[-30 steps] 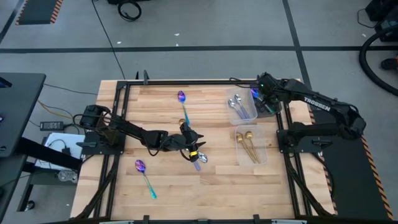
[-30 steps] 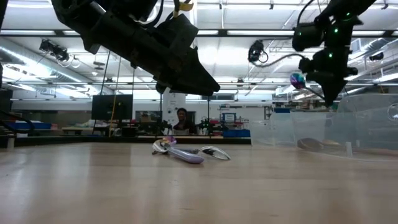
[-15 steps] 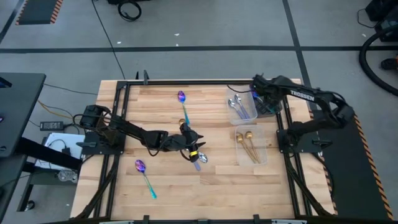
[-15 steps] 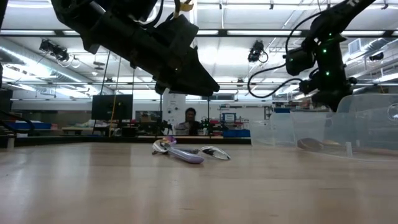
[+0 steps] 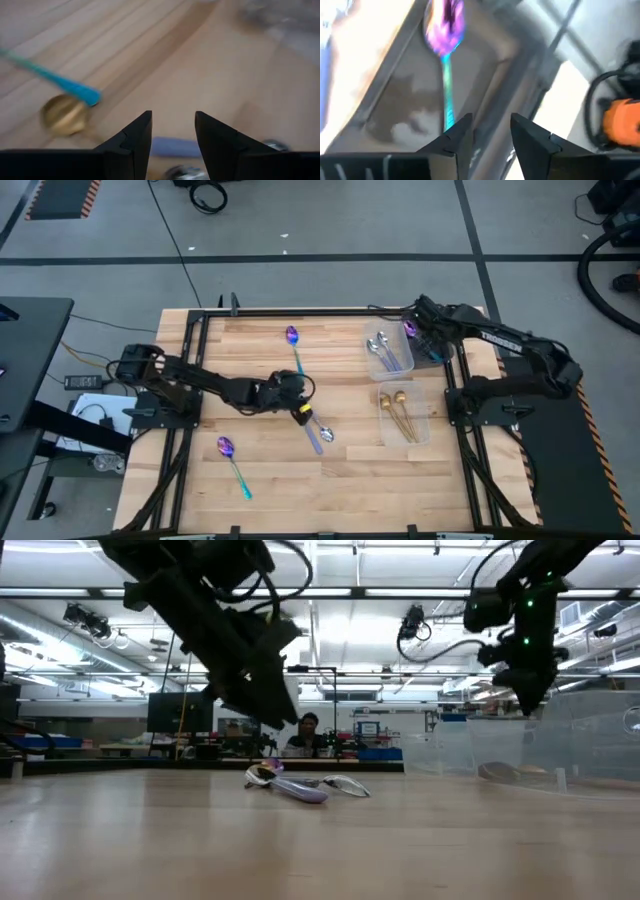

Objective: Sort silverware by color (type)
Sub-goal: Put the gold spoon into the bottom transparent bin

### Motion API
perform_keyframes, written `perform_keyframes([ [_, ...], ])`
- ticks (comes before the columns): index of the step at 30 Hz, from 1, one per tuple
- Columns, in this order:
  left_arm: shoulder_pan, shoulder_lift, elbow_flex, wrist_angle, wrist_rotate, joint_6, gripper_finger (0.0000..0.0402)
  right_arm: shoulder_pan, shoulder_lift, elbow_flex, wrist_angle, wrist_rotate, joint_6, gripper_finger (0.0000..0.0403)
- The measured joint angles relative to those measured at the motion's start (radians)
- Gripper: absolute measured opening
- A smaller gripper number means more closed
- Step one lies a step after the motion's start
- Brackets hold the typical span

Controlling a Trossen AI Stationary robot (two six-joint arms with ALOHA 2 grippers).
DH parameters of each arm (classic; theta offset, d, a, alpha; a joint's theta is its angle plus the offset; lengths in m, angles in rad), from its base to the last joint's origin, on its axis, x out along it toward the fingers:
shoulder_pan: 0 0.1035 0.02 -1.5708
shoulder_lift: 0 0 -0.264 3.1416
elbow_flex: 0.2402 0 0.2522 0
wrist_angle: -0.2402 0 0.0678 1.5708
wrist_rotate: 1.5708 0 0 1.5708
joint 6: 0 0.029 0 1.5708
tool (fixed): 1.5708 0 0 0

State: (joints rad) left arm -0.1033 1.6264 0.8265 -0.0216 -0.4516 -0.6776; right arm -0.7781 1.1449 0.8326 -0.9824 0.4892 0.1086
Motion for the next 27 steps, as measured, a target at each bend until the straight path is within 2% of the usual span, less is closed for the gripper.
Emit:
perform_keyframes([
  [4,0.022,0.002,0.000,-0.094,-0.032,-0.018,0.0157,0.036,-0.083,0.000,0.111,0.004,-0.052,0.0130],
  [10,0.061,0.003,-0.001,-0.193,-0.042,-0.003,0.0157,0.087,-0.177,0.000,0.276,-0.180,-0.110,0.0126],
  [18,0.090,0.003,-0.001,-0.205,-0.042,0.103,0.0157,0.150,-0.195,0.000,0.320,-0.404,-0.101,0.0126],
  [27,0.090,0.003,-0.001,-0.207,-0.042,0.222,0.0157,0.261,-0.194,-0.048,0.408,-0.434,-0.079,0.0126],
])
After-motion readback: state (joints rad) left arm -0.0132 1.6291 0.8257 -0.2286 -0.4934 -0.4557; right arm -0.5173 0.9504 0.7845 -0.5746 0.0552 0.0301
